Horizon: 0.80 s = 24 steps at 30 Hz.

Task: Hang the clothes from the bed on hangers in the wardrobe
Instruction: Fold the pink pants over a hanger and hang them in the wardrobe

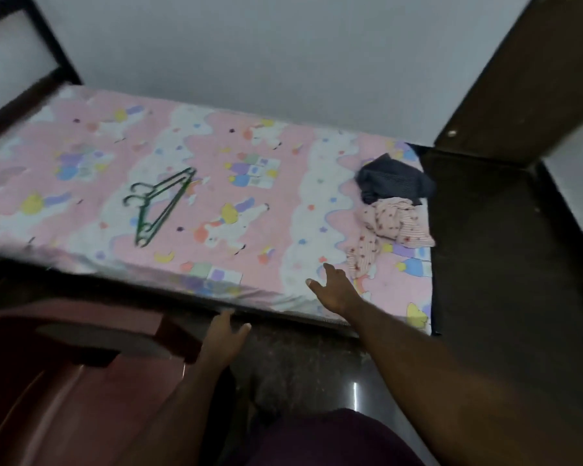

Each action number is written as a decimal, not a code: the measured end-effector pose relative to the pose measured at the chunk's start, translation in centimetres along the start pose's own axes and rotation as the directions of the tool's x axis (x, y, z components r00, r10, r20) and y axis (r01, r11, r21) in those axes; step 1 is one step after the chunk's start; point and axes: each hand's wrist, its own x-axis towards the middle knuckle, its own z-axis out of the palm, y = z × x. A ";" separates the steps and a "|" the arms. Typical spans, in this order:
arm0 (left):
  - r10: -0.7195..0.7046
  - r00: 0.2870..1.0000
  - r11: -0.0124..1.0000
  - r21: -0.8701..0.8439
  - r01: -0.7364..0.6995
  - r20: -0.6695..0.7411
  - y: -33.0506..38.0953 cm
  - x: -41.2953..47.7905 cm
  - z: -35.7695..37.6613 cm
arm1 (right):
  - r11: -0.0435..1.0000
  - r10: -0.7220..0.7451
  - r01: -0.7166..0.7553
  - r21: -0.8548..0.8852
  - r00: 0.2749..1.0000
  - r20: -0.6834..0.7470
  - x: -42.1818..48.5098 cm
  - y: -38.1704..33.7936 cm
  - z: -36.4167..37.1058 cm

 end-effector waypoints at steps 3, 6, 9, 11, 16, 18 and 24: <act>0.083 0.993 0.997 0.004 -0.083 0.084 2.6 4.0 -0.7 | 0.994 0.072 -0.063 0.088 0.991 -0.108 1.7 -0.2 -1.3; 0.092 0.984 0.995 0.030 -0.098 0.155 4.8 6.8 -1.0 | 0.983 0.129 -0.110 0.145 0.983 -0.132 2.0 0.6 -1.4; 0.101 0.972 0.994 0.018 -0.107 0.211 6.9 9.2 -0.3 | 0.970 0.197 -0.172 0.173 0.970 -0.143 2.6 2.1 -1.7; 0.112 0.962 0.989 0.061 -0.131 0.247 8.2 10.9 0.6 | 0.951 0.259 -0.223 0.214 0.953 -0.156 3.7 3.8 -2.2; 0.154 0.956 0.976 0.113 -0.186 0.249 13.6 15.8 1.2 | 0.894 0.385 -0.318 0.316 0.906 -0.175 8.4 7.2 -5.3; 0.184 0.955 0.969 0.117 -0.216 0.232 16.5 18.1 1.2 | 0.880 0.415 -0.345 0.326 0.893 -0.173 11.4 8.4 -6.9; 0.115 0.970 0.983 0.119 -0.143 0.215 24.8 23.3 3.2 | 0.868 0.413 -0.352 0.349 0.903 -0.116 20.9 10.1 -12.0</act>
